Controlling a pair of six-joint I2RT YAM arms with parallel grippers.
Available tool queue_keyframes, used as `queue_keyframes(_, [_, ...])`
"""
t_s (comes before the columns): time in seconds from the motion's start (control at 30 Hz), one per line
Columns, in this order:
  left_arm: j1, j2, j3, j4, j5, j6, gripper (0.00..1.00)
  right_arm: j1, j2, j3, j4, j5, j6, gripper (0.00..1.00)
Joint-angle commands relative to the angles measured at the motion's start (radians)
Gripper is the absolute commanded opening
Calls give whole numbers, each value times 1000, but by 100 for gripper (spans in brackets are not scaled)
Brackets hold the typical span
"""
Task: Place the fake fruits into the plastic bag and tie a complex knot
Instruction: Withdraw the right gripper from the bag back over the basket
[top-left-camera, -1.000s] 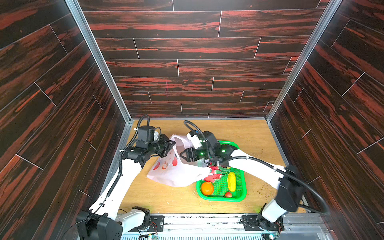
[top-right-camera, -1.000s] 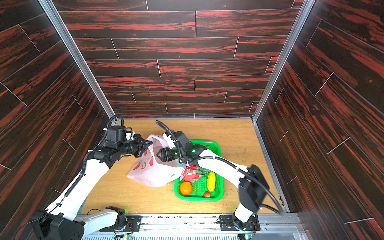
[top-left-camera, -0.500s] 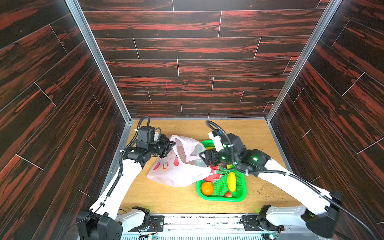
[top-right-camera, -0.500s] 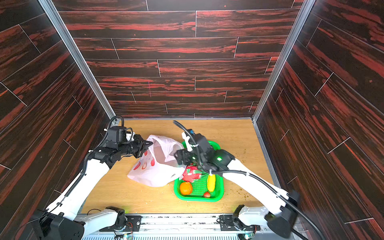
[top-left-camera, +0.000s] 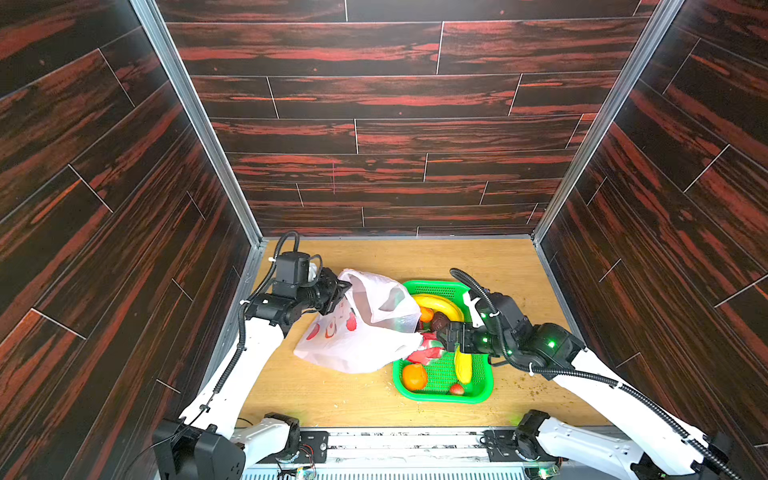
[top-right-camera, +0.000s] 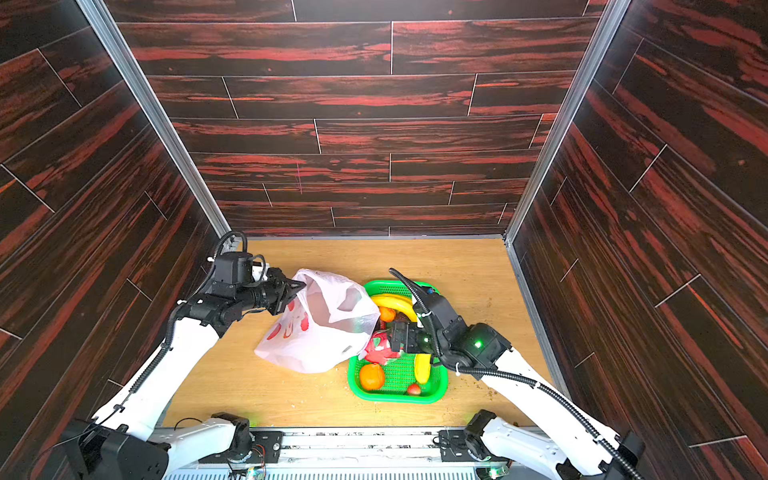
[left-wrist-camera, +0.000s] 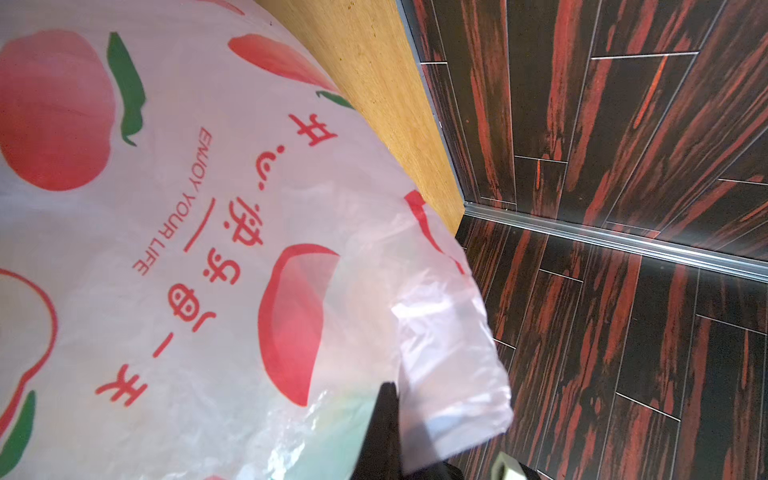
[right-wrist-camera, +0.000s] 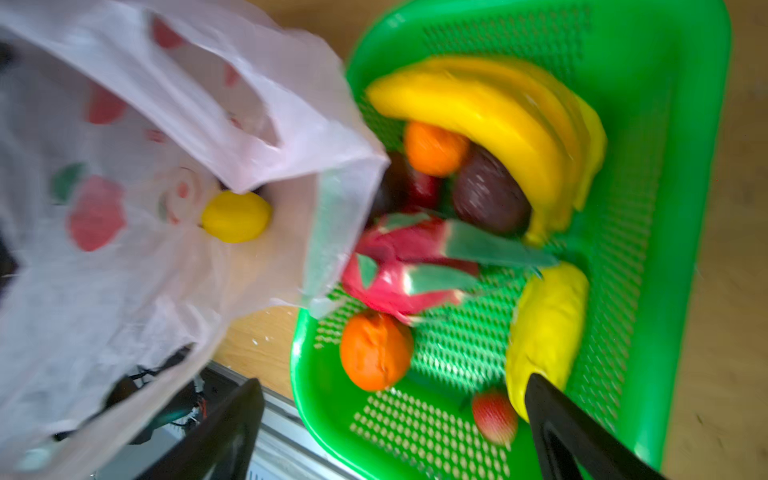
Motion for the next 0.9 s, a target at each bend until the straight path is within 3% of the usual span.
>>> queue_keyframes(0.0, [-3, 1, 28, 10, 0, -4, 0, -5, 32, 30, -181, -4, 40, 99])
queue_keyframes(0.17, [-4, -2, 40, 10, 10, 1, 0, -4, 61, 9, -224, -34, 41, 99])
queue_keyframes(0.37, [-3, -11, 59, -8, -7, 16, 0, -8, 47, -44, -52, -105, 153, 99])
queue_keyframes(0.5, [-3, -7, 67, -14, -5, 21, 0, -22, 54, -49, 44, -136, 349, 99])
queue_keyframes(0.87, [-3, -2, 74, -26, -7, 36, 0, -31, 62, -202, 343, -241, 1048, 99])
